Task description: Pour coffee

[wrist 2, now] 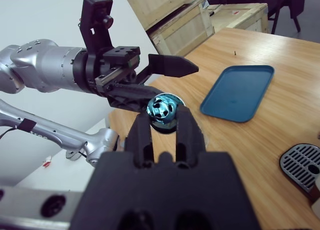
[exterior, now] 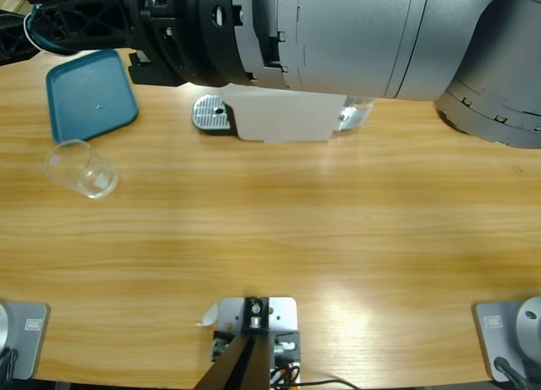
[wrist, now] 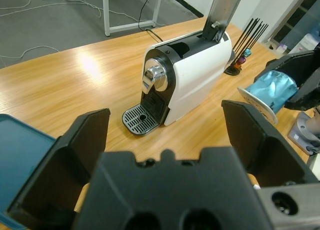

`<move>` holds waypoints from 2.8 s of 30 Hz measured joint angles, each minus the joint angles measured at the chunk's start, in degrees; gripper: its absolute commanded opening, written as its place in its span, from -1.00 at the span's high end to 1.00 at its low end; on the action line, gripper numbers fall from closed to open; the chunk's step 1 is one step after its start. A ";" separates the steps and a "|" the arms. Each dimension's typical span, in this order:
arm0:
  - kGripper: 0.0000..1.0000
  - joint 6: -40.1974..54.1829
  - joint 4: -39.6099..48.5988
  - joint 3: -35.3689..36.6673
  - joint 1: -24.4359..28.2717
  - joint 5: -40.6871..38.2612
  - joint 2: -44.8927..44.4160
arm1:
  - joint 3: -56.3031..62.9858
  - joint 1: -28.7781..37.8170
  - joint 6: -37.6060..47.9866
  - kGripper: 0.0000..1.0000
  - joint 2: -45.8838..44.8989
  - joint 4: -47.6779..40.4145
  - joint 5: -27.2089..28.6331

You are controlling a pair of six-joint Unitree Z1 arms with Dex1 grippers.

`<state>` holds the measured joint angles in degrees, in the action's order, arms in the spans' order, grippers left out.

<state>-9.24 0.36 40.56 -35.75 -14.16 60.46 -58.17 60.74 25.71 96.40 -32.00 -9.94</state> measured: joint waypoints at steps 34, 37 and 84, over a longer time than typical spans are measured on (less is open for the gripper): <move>-0.91 -0.42 -0.86 -0.27 -0.38 0.00 0.38 | 0.50 -0.28 0.30 1.00 1.35 -0.31 -2.31; -0.91 -0.42 -1.03 -0.27 -0.45 0.00 0.38 | 0.87 -0.28 0.30 1.00 1.84 -0.31 -2.77; -0.99 19.60 29.88 5.62 -0.98 1.08 -4.90 | -0.75 -14.69 -9.26 1.00 -0.69 11.37 -0.02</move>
<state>10.36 30.24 46.18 -36.72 -13.08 55.56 -58.92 46.05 16.45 95.71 -20.63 -9.95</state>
